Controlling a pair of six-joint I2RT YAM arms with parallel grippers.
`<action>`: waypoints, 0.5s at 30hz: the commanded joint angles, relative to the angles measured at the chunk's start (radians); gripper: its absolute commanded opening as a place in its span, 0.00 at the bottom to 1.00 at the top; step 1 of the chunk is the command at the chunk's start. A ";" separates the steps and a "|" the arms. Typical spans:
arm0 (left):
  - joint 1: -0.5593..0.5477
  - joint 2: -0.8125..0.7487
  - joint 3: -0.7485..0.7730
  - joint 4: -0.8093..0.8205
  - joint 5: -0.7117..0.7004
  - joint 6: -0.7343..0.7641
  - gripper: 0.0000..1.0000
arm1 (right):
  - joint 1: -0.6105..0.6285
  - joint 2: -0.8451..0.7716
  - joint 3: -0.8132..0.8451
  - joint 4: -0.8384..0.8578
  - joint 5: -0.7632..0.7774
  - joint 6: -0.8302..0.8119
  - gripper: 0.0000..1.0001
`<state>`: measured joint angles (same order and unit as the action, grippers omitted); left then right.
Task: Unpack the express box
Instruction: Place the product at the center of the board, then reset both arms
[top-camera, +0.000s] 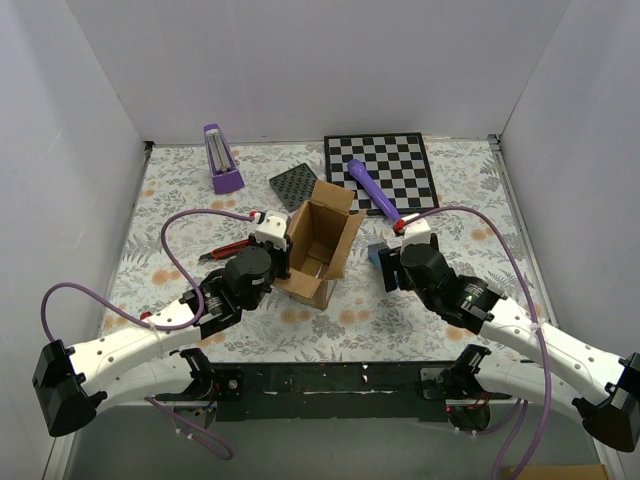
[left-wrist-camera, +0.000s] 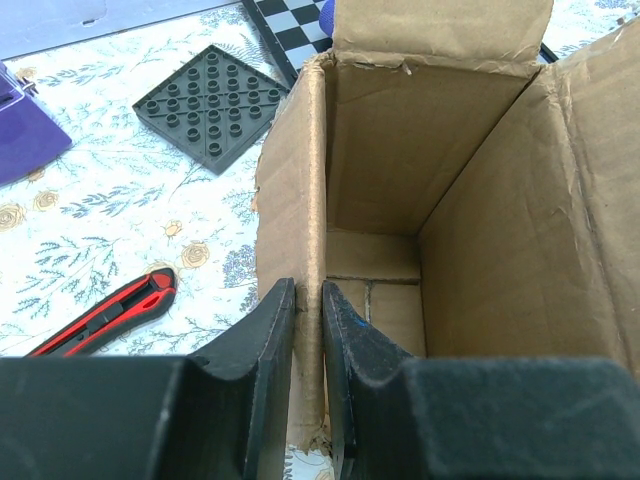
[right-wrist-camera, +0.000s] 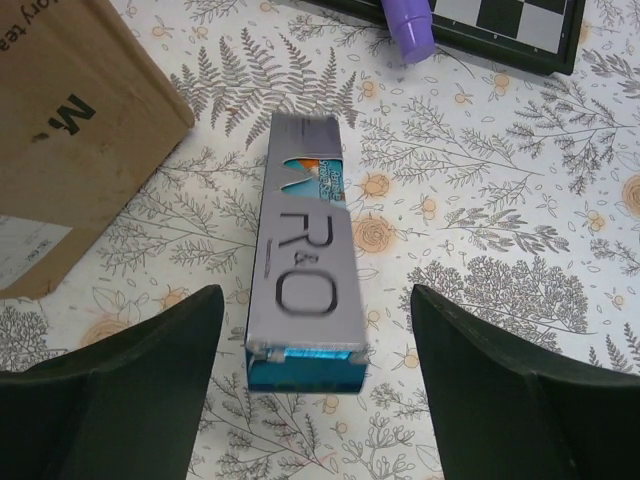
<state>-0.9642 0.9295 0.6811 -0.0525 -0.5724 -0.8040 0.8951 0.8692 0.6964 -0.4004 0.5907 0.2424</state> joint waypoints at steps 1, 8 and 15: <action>-0.004 -0.018 0.005 -0.030 -0.003 -0.017 0.10 | -0.002 -0.053 0.044 -0.008 -0.035 0.058 0.89; -0.002 -0.015 0.054 -0.035 -0.009 -0.027 0.44 | -0.002 -0.059 0.196 -0.051 -0.037 0.055 0.92; -0.002 -0.052 0.184 -0.056 -0.092 -0.047 0.72 | -0.002 -0.085 0.268 -0.078 0.055 0.034 0.94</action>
<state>-0.9642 0.9257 0.7570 -0.0956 -0.5827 -0.8349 0.8951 0.8043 0.9028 -0.4664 0.5587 0.2836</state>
